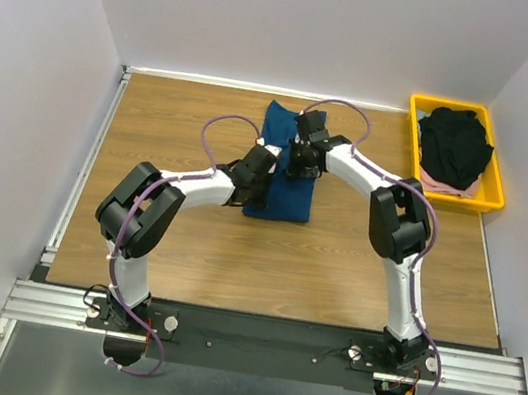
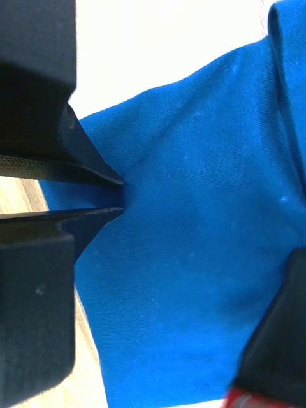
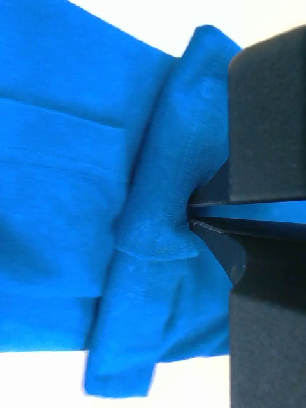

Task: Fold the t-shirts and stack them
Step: Fold the tshirt

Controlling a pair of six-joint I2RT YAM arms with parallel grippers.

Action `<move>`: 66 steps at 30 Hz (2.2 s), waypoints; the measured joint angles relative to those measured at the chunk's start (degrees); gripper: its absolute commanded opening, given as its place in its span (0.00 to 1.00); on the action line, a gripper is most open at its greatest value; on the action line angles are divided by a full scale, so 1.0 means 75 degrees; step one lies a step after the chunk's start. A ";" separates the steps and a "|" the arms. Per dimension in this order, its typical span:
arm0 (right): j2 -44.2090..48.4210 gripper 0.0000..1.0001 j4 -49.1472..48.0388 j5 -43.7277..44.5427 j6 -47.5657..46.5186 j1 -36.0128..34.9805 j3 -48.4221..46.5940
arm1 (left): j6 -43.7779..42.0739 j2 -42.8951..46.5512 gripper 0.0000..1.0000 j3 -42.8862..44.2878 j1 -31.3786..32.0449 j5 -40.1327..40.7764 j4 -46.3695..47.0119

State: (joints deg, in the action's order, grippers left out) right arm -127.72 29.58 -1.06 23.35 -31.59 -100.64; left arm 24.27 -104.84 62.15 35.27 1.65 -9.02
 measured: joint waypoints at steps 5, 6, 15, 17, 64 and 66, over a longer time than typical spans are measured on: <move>-0.0460 0.25 0.0017 0.0379 -0.0015 0.0134 -0.1078 | -0.0070 0.0006 0.27 -0.0050 0.0000 -0.0012 0.0111; -0.0522 0.27 0.0003 0.0539 -0.0044 0.0216 -0.1384 | -0.0087 0.0015 0.28 -0.0064 0.0000 -0.0015 0.0128; -0.0484 0.35 -0.0548 0.0854 -0.0300 0.1000 -0.2524 | -0.0122 0.0149 0.29 -0.0216 0.0000 -0.0020 0.0204; -0.0137 0.36 -0.0749 0.0347 -0.0321 0.1081 -0.1856 | -0.0096 0.0254 0.31 -0.0283 0.0000 -0.0015 0.0099; 0.0233 0.51 -0.7933 -0.5557 0.3552 0.1982 0.3115 | 0.1416 -0.1151 0.28 0.1306 -0.2005 -0.1320 0.2212; -0.0376 0.51 -0.7880 -0.5400 0.3652 0.2092 0.2973 | 0.1402 -0.1737 0.28 0.1664 -0.2104 -0.1381 0.2148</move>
State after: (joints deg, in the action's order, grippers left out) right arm -130.54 -29.52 -41.56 50.74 -15.90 -78.35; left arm 34.79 -117.86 74.63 19.49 -8.71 7.09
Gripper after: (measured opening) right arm 0.504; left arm 0.279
